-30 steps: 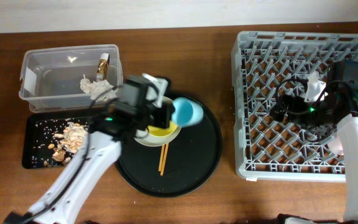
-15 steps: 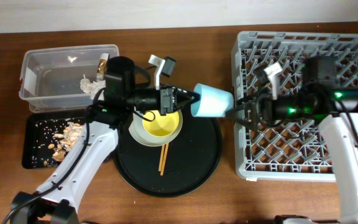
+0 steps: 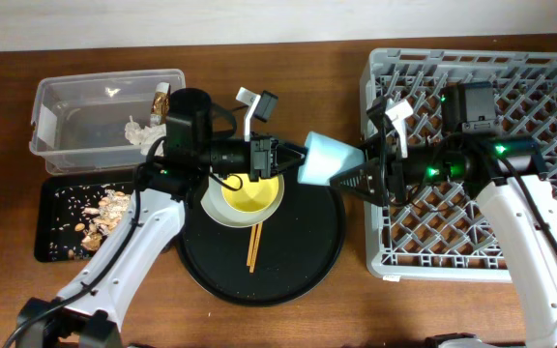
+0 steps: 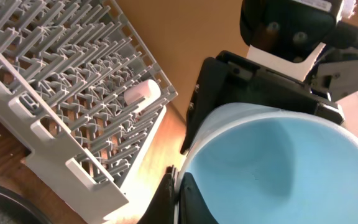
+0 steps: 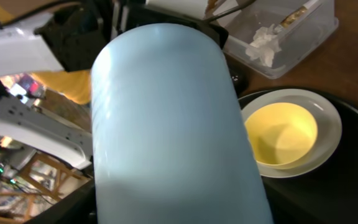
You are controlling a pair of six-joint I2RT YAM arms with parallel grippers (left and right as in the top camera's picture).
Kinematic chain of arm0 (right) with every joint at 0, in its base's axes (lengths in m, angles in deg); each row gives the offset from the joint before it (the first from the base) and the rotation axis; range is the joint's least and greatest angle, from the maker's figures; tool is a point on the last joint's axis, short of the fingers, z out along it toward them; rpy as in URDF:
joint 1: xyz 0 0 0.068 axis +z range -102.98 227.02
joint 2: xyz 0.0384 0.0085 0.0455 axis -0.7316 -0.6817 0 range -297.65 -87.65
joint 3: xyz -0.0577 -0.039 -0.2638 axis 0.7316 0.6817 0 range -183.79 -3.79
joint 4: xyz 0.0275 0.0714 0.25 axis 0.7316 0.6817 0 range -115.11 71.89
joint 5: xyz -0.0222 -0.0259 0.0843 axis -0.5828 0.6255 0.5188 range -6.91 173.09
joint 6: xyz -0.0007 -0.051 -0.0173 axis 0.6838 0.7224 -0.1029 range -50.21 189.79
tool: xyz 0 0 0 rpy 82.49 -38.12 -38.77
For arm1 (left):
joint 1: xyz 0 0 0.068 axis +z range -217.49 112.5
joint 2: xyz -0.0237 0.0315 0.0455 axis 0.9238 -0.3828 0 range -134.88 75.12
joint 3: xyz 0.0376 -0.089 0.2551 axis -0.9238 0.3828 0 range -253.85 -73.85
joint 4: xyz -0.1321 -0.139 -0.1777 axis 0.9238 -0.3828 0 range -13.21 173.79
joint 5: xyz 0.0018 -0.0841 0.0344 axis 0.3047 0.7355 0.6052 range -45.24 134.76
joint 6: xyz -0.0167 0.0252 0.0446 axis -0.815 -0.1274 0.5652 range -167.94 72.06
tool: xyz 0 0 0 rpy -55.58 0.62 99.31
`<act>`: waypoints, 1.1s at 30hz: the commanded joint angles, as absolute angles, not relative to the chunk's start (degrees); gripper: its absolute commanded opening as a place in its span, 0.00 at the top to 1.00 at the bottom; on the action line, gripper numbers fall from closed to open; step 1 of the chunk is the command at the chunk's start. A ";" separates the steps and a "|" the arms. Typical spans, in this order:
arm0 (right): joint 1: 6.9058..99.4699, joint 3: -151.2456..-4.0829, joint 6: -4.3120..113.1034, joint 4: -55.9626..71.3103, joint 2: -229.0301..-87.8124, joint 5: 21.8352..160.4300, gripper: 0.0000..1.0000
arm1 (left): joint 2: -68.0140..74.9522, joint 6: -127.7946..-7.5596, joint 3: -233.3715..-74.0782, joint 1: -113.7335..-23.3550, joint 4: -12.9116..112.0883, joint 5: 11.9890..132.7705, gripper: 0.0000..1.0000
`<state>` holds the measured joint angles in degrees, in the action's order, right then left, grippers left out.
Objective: Sort waste into correct bins and load items into the dishwasher rack
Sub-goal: 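Hand the blue cup from the left gripper to the right gripper, then place the blue cup upside down in the rack beside the pink cup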
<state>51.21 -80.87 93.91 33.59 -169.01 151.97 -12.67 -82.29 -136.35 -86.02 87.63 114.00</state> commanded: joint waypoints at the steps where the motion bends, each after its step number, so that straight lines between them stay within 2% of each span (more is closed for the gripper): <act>1: 51.56 -81.70 93.78 33.34 -168.57 154.09 0.38 | -12.96 -82.29 -136.57 -86.35 87.67 114.24 1.00; 6: 51.56 -81.70 93.78 33.13 -168.57 154.00 0.38 | -12.96 -82.27 -136.57 -86.35 87.65 114.24 0.99; 7: 51.56 -81.70 93.78 33.10 -168.57 153.98 0.38 | -12.96 -82.24 -136.57 -86.35 87.65 114.21 0.95; 8: 51.52 -81.70 93.78 33.13 -168.57 153.72 0.38 | -12.96 -82.22 -136.57 -86.35 87.65 114.19 0.82; 9: 51.52 -81.70 93.74 33.15 -168.57 151.97 0.40 | -12.96 -82.20 -136.57 -86.35 87.65 114.19 0.57; 13: 51.49 -81.70 93.13 34.70 -168.57 143.36 0.42 | -12.96 -76.89 -136.57 -86.32 84.59 112.31 0.38; 16: 50.53 -81.76 89.80 37.08 -168.55 132.78 0.46 | -12.96 -68.26 -136.57 -85.34 71.22 100.38 0.31; 21: 43.36 -84.80 82.04 42.22 -168.46 114.99 0.50 | -12.43 -61.52 -136.59 -79.72 57.93 89.47 0.30; 26: 31.98 -90.22 70.61 46.55 -168.46 95.32 0.50 | -9.15 -61.07 -136.59 -75.59 46.58 74.35 0.29; 29: 25.33 -91.14 65.91 46.00 -168.53 88.78 0.50 | -6.14 -61.09 -136.59 -75.31 42.95 66.37 0.27; 33: 18.36 -91.14 59.60 42.98 -169.43 81.68 0.50 | -3.86 -61.09 -136.59 -75.31 42.34 64.42 0.26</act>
